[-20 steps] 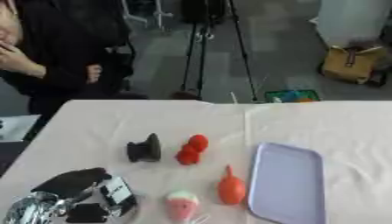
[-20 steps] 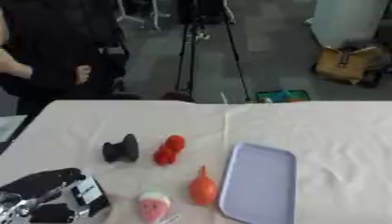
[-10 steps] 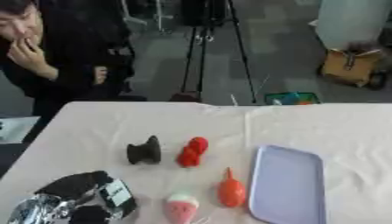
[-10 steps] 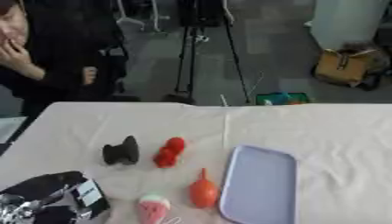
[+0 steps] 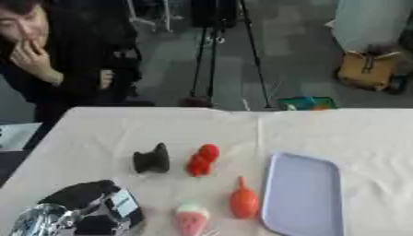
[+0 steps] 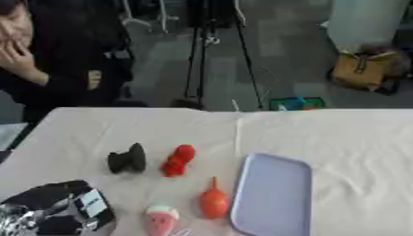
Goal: Pick up objects on the table and place them in the box.
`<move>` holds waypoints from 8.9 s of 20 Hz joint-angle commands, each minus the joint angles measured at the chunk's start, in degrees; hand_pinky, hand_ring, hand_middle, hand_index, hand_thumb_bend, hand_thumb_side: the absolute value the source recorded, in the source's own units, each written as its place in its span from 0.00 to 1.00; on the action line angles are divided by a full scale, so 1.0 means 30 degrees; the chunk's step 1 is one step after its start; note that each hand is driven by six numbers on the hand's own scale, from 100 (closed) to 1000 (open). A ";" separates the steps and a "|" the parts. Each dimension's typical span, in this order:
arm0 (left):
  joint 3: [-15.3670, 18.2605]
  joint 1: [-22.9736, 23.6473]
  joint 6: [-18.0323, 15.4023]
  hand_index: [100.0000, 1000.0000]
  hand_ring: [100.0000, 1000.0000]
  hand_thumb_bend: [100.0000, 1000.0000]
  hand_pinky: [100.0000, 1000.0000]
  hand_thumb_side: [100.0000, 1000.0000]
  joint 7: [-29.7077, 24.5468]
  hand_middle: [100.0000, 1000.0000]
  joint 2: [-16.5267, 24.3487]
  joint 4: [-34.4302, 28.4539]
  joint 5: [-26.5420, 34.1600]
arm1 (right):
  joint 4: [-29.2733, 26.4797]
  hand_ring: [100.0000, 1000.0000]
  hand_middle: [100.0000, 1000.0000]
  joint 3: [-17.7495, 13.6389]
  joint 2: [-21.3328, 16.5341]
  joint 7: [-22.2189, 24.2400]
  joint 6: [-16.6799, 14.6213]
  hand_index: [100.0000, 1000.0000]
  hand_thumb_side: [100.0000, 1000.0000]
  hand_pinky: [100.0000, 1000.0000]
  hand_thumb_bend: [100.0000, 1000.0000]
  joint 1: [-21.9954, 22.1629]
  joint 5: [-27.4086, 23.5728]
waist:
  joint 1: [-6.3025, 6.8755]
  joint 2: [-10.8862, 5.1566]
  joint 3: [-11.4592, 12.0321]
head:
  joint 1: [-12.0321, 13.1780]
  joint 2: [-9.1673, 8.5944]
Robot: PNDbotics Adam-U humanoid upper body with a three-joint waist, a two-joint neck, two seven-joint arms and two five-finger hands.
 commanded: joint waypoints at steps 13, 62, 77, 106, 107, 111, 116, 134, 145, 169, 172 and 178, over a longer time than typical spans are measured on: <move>0.0163 -0.0361 0.0180 0.90 1.00 0.39 1.00 1.00 0.0003 0.97 0.0318 -0.0252 -0.0619 | -0.0323 0.69 0.55 -0.0100 -0.0111 0.0009 -0.0011 0.69 0.38 0.60 0.00 -0.0170 0.0026 | -0.0064 -0.0252 -0.0051 | 0.0145 -0.0299; -0.0669 -0.4114 0.1073 0.54 1.00 0.00 1.00 0.99 0.0003 0.76 0.2502 -0.3460 0.3030 | -0.0323 0.69 0.55 -0.0022 -0.0348 -0.0344 0.0533 0.69 0.37 0.59 0.00 0.0019 -0.0149 | 0.0007 -0.1075 0.0411 | -0.0310 0.0120; -0.3258 -0.8955 -0.0652 0.55 1.00 0.00 1.00 0.98 0.0003 0.75 0.2112 -0.2646 0.6254 | -0.0323 0.70 0.55 0.0240 -0.0456 -0.0357 0.0836 0.69 0.36 0.59 0.00 0.0011 -0.0522 | -0.0014 -0.1500 0.0117 | -0.0545 0.0293; -0.6195 -1.2686 -0.3735 0.50 1.00 0.00 1.00 0.96 0.0310 0.71 -0.1420 0.2482 0.7558 | -0.0323 0.71 0.55 0.0843 -0.0420 0.0197 0.1391 0.69 0.36 0.59 0.00 -0.0855 -0.0917 | 0.0393 -0.1131 -0.1553 | 0.0230 -0.0457; -0.6219 -1.2680 -0.3657 0.49 1.00 0.00 1.00 0.96 0.0562 0.71 -0.1438 0.2593 0.7690 | -0.0323 0.71 0.55 0.0848 -0.0420 0.0208 0.1404 0.69 0.36 0.59 0.00 -0.0872 -0.0917 | 0.0404 -0.1120 -0.1565 | 0.0212 -0.0473; -0.6526 -1.2676 -0.3802 0.49 1.00 0.00 1.00 0.97 0.1384 0.71 -0.1516 0.3490 0.8064 | -0.0323 0.71 0.55 0.0870 -0.0413 0.0235 0.1482 0.69 0.36 0.59 0.00 -0.0912 -0.0892 | 0.0461 -0.1096 -0.1589 | -0.0025 -0.0493; -0.6896 -1.2686 -0.4316 0.48 1.00 0.00 1.00 0.99 0.1968 0.71 -0.1726 0.5342 0.7737 | -0.0323 0.71 0.55 0.0889 -0.0385 0.0278 0.1517 0.69 0.37 0.60 0.00 -0.0983 -0.0873 | 0.0488 -0.1010 -0.1702 | -0.0106 -0.0618; -0.7194 -1.2462 -0.5371 0.75 1.00 0.00 1.00 1.00 0.5301 0.73 -0.2397 0.9879 0.5405 | -0.0323 0.72 0.55 0.0883 -0.0266 0.0373 0.1689 0.69 0.38 0.60 0.00 -0.1074 -0.0663 | 0.0594 -0.0772 -0.1854 | -0.0279 -0.0849; -0.7249 -1.2535 -0.6231 1.00 1.00 0.00 1.00 1.00 0.3862 0.84 -0.2444 0.9995 0.7126 | -0.0323 0.72 0.55 0.0901 -0.0252 0.0324 0.1734 0.69 0.38 0.61 0.00 -0.1040 -0.0622 | 0.0535 -0.0768 -0.1825 | -0.0337 -0.0852; -0.6932 -1.2867 -0.7477 1.00 1.00 0.67 1.00 1.00 0.0517 1.00 -0.2067 0.9893 0.9710 | -0.0323 0.73 0.55 0.0980 -0.0265 0.0388 0.1824 0.69 0.39 0.61 0.00 -0.1037 -0.0654 | 0.0494 -0.0807 -0.1727 | -0.0601 -0.0729; -0.6846 -1.2889 -0.7474 1.00 1.00 0.65 1.00 1.00 0.0439 1.00 -0.2037 0.9646 1.0022 | -0.0323 0.73 0.55 0.0982 -0.0284 0.0383 0.1797 0.68 0.39 0.61 0.00 -0.1024 -0.0681 | 0.0461 -0.0827 -0.1702 | -0.0639 -0.0745; -0.6158 -1.3360 -0.6874 1.00 1.00 0.51 1.00 1.00 0.0132 1.00 -0.0929 0.6163 1.3275 | -0.0323 0.73 0.55 0.0923 -0.0449 0.0268 0.1695 0.68 0.39 0.61 0.00 -0.0782 -0.0703 | 0.0452 -0.1149 -0.1447 | -0.0878 -0.0195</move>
